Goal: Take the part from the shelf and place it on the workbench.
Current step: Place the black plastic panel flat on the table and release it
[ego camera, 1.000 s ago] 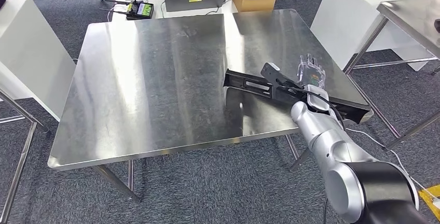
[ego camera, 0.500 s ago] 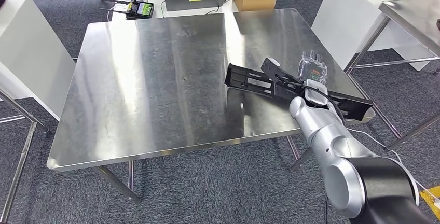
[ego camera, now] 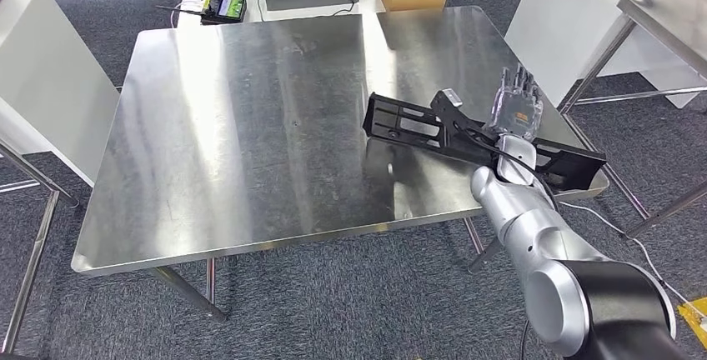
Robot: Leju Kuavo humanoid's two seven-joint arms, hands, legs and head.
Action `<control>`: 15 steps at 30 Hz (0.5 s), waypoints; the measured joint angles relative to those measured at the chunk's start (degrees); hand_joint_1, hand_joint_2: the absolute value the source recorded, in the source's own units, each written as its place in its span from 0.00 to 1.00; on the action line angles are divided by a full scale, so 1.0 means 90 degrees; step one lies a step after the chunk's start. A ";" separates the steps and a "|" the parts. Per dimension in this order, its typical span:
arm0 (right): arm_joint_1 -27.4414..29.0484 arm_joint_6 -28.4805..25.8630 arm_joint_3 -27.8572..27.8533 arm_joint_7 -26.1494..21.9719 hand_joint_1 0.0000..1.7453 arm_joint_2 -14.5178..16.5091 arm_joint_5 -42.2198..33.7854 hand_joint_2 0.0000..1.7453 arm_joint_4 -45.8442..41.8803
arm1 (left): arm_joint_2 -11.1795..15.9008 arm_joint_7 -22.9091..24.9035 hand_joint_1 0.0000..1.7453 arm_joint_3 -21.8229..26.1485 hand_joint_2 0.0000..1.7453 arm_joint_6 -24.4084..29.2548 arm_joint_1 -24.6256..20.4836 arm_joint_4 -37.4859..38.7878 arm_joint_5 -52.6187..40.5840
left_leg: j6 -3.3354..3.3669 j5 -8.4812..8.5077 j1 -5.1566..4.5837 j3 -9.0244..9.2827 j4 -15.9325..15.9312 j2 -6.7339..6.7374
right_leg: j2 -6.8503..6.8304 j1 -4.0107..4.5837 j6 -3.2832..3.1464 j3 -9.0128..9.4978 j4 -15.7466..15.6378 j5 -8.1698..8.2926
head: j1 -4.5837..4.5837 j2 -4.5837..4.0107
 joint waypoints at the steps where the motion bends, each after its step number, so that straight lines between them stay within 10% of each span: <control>1: -0.0022 -0.0061 -0.0027 0.0001 0.00 0.0001 0.0005 1.00 -0.0002 | 0.0000 -0.0004 0.00 0.0004 0.00 0.0004 0.0000 0.0000 -0.0002 | 0.0000 0.0000 0.0000 -0.0003 0.0000 -0.0001 | -0.0002 0.0000 0.0000 -0.0003 0.0000 -0.0001 | 0.0000 0.0000; 15: -0.0242 -0.0279 -0.0313 -0.0231 0.00 0.0007 -0.0020 1.00 -0.0089 | 0.0000 -0.0029 0.00 0.0166 0.00 0.0080 0.0017 0.0000 -0.0008 | 0.0000 0.0000 -0.0001 -0.0020 -0.0003 -0.0010 | -0.0011 0.0001 -0.0002 -0.0012 0.0001 -0.0003 | 0.0000 0.0001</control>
